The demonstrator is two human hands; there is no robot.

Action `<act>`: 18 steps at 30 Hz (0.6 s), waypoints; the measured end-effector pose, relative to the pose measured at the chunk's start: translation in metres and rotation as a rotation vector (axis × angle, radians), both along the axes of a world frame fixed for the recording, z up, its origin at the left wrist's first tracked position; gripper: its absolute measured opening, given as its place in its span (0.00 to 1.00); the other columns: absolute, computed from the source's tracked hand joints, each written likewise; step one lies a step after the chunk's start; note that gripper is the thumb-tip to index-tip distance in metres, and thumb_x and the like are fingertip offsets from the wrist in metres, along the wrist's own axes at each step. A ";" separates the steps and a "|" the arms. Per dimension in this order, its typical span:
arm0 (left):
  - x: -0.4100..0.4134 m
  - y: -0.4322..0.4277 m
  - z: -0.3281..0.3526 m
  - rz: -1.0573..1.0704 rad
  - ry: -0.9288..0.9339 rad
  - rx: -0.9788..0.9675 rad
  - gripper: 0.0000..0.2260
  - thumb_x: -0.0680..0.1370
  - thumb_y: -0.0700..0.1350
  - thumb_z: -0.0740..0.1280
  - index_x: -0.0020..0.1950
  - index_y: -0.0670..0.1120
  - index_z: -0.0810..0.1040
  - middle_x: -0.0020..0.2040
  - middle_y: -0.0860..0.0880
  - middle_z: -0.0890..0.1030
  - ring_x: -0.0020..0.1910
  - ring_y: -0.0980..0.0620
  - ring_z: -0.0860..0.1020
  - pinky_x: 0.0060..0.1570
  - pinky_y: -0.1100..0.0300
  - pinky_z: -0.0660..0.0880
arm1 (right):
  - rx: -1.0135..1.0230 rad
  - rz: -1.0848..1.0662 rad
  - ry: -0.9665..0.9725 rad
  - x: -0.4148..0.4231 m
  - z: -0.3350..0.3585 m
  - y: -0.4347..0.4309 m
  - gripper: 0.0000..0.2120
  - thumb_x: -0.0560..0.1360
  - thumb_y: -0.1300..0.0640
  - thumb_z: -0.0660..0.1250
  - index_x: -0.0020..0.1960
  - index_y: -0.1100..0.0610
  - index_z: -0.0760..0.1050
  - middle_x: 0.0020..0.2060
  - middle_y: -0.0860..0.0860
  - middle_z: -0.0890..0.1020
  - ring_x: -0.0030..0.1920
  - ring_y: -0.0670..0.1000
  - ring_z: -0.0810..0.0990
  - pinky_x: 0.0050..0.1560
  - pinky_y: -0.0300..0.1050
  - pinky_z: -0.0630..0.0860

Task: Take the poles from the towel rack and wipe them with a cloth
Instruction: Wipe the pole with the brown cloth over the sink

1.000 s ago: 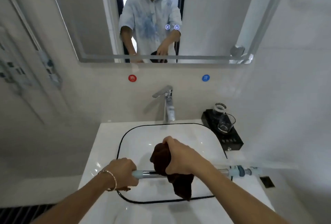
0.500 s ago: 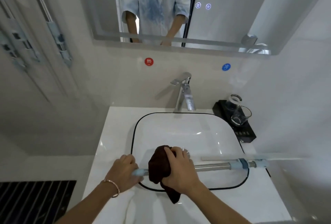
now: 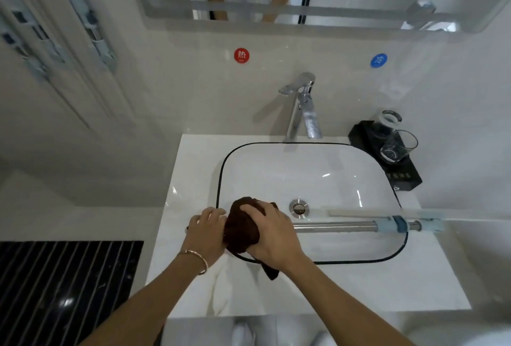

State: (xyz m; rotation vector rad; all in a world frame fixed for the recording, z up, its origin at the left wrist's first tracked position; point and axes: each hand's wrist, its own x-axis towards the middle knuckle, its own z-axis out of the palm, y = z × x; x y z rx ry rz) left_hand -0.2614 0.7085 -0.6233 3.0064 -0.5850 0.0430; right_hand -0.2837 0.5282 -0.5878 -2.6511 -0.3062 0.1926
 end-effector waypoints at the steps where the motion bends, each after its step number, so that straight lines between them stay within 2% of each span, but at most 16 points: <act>1: 0.001 0.002 -0.001 0.000 0.010 -0.013 0.16 0.56 0.48 0.80 0.39 0.49 0.80 0.45 0.51 0.81 0.45 0.48 0.81 0.34 0.54 0.77 | 0.001 -0.002 -0.007 -0.001 0.001 -0.008 0.36 0.65 0.46 0.69 0.71 0.42 0.62 0.69 0.47 0.68 0.66 0.52 0.69 0.66 0.51 0.67; 4: 0.006 0.006 -0.003 -0.020 0.047 -0.031 0.16 0.60 0.56 0.79 0.39 0.50 0.80 0.48 0.51 0.82 0.48 0.47 0.80 0.37 0.53 0.77 | -0.039 -0.098 0.016 -0.007 0.010 -0.062 0.37 0.64 0.51 0.71 0.72 0.44 0.63 0.69 0.48 0.67 0.66 0.53 0.69 0.66 0.49 0.68; 7: 0.008 0.006 -0.005 -0.027 0.068 -0.034 0.15 0.61 0.56 0.79 0.39 0.50 0.80 0.49 0.50 0.82 0.48 0.46 0.80 0.38 0.54 0.77 | -0.110 -0.250 0.023 -0.017 0.018 -0.133 0.38 0.64 0.51 0.74 0.72 0.46 0.64 0.68 0.52 0.69 0.62 0.55 0.74 0.62 0.52 0.72; 10: 0.005 0.003 -0.005 0.005 0.062 -0.039 0.15 0.61 0.55 0.79 0.40 0.50 0.80 0.50 0.50 0.82 0.49 0.45 0.80 0.38 0.52 0.77 | -0.152 -0.358 0.000 -0.024 0.015 -0.169 0.37 0.64 0.52 0.76 0.71 0.48 0.67 0.66 0.55 0.71 0.60 0.58 0.74 0.58 0.53 0.75; 14: 0.003 -0.001 -0.002 0.010 0.029 -0.025 0.16 0.59 0.53 0.80 0.39 0.49 0.80 0.48 0.49 0.82 0.47 0.44 0.80 0.36 0.50 0.77 | -0.084 -0.393 -0.094 -0.024 0.007 -0.144 0.35 0.62 0.54 0.77 0.68 0.52 0.71 0.65 0.57 0.73 0.62 0.60 0.73 0.60 0.57 0.73; 18: 0.002 -0.002 -0.002 0.025 0.044 0.009 0.16 0.59 0.53 0.80 0.39 0.48 0.80 0.49 0.49 0.82 0.48 0.44 0.80 0.36 0.49 0.77 | 0.052 -0.186 -0.147 -0.015 -0.007 -0.071 0.35 0.60 0.52 0.74 0.66 0.50 0.72 0.64 0.55 0.74 0.63 0.59 0.73 0.62 0.57 0.72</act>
